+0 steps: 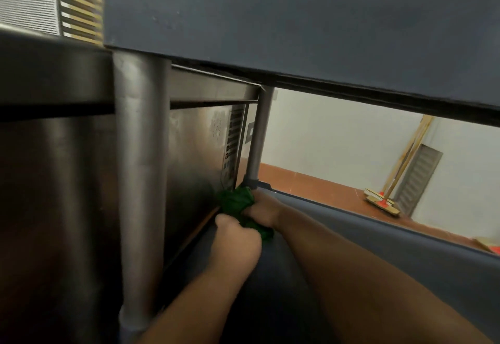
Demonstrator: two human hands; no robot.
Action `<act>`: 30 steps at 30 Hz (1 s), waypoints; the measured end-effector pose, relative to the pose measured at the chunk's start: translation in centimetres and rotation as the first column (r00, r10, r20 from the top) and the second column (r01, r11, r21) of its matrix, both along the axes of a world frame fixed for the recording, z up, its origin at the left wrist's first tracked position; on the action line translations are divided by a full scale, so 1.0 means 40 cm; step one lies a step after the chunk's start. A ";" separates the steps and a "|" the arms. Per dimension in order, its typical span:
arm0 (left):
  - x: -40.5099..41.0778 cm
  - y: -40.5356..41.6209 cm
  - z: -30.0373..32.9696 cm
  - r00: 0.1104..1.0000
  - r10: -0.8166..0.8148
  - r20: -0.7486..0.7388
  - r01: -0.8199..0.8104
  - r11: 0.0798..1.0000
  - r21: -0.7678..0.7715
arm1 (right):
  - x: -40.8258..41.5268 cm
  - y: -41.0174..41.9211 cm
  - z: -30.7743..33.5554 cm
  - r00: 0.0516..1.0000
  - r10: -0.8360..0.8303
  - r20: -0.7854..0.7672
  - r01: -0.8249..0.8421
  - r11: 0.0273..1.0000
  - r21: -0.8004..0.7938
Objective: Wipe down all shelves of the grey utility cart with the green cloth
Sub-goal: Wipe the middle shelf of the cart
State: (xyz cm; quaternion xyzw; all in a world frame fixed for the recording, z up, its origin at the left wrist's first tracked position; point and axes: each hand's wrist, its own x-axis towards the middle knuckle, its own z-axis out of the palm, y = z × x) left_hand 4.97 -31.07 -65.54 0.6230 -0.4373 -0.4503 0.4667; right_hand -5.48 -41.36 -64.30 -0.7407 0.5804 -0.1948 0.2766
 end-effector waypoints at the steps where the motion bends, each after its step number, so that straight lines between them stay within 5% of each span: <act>1: 0.009 0.034 -0.009 0.999 0.000 -0.037 -0.001 1.000 -0.012 | 0.007 0.016 0.008 1.000 -0.008 0.008 0.008 1.000 0.004; 15: 0.102 0.219 -0.063 0.951 0.278 0.132 -0.181 0.852 -0.491 | 0.077 0.306 0.033 0.987 0.082 -0.135 -0.095 0.992 -0.088; 22: 0.103 0.205 -0.061 0.950 0.278 0.143 -0.171 0.844 -0.509 | 0.028 0.343 0.006 0.990 0.022 -0.138 -0.046 0.984 -0.171; 30: 0.097 0.208 -0.053 0.966 0.120 0.228 -0.023 0.922 -0.386 | -0.213 0.355 -0.049 0.912 -0.383 -0.145 0.347 0.911 -0.223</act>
